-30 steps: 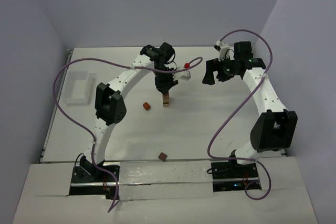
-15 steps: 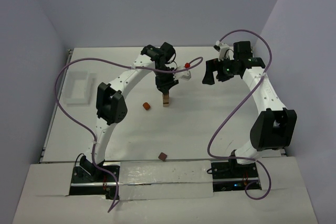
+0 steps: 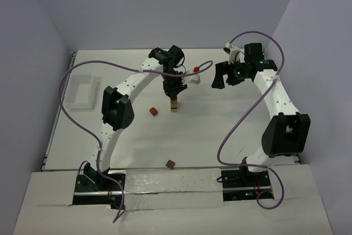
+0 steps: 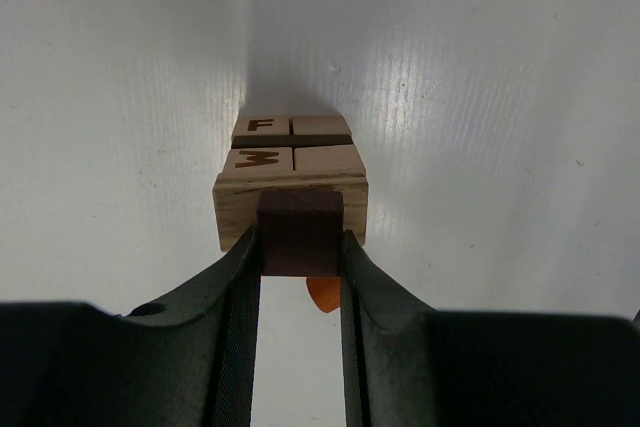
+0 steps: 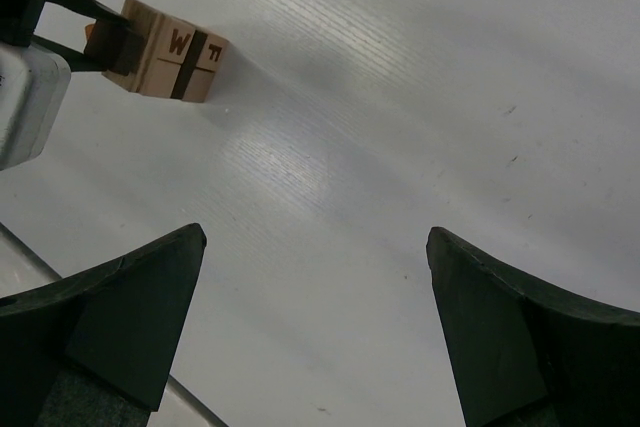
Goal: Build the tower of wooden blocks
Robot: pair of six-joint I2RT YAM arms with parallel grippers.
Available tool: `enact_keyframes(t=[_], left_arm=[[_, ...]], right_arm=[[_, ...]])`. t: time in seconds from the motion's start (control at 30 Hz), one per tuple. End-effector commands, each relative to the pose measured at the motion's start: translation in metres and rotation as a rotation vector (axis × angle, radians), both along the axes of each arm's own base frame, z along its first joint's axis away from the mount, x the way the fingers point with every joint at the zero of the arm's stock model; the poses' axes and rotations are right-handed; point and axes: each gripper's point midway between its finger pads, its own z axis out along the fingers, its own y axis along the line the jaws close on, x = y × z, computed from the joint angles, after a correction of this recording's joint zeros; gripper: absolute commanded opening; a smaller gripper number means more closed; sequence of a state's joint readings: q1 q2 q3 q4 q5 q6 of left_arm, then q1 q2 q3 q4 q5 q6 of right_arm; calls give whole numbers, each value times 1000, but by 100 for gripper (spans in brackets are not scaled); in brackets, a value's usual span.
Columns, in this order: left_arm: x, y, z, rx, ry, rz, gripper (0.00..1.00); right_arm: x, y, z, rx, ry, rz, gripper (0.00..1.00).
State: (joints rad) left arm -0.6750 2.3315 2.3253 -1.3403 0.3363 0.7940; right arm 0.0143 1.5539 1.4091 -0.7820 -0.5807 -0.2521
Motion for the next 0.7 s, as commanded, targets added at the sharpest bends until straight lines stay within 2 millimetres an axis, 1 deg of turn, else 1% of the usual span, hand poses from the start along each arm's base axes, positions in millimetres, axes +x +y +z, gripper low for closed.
enact_keyframes(t=[0.0,0.13,0.23,0.27,0.3,0.47,0.53,0.57,0.6,0.67], left_arm=[[1,-5,9,-21,-19,-24,32],[0,-4,9,-21,-18,-24,34],[-1,-3,10,-19,-18,-27,43],[-1,-3,11,-20,-19,-27,43],[-1,-3,12,-24,-24,-28,47],[-3,-2,18,-29,-27,-35,57],[-6,-2,26,-42,-25,-38,65],[-8,-3,31,-55,-27,-40,65],[-10,-3,41,-72,-39,-42,69],[-14,-1,61,-101,-67,-41,73]], right_arm=[[8,1,16,15,-37,11,100],[8,1,16,17,-35,12,100],[8,2,16,20,-32,14,100],[9,1,17,19,-33,13,100],[9,1,17,18,-36,13,100],[9,2,17,19,-34,16,100],[8,2,18,20,-34,17,100],[8,2,18,21,-34,18,100],[8,2,19,22,-35,19,100],[7,3,19,26,-36,25,100]])
